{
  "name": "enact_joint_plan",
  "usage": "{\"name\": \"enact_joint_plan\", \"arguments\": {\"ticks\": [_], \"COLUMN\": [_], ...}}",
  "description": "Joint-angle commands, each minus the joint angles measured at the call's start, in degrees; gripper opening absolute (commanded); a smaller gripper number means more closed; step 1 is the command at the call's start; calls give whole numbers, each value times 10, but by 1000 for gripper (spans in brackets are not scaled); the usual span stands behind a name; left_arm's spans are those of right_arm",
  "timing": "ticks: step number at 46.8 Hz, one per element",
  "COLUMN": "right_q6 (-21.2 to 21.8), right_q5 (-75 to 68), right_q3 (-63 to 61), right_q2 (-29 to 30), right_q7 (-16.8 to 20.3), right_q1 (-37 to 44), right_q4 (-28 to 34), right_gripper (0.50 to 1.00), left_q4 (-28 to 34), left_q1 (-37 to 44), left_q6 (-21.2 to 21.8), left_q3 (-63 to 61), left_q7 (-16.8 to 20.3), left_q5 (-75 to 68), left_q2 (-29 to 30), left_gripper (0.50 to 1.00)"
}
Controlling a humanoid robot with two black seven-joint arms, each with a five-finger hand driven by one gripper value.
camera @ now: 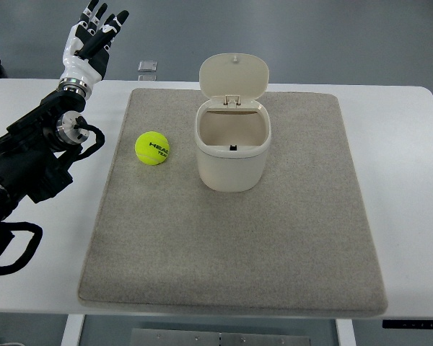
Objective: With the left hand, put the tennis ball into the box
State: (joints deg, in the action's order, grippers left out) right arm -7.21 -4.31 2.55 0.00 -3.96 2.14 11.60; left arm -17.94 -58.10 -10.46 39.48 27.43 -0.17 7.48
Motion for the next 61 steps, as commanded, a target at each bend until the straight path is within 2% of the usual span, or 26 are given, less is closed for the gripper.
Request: {"name": "enact_joint_plan", "arguments": {"ticks": [1,61], "right_q6": [0,0], "right_q5": [0,0], "right_q3": [0,0], "right_q2": [0,0], "right_q7": [0,0], "right_q1": [0,0], "right_q4": [0,0], "right_gripper": [901,901], "left_q4": [0,2], "left_q1": [-3,-13], "left_q6": [0,1], "left_q3": [0,0], "left_q7": [1,2], "left_q5": [0,-1], "left_q2": [0,3], "left_gripper": [992,990]}}
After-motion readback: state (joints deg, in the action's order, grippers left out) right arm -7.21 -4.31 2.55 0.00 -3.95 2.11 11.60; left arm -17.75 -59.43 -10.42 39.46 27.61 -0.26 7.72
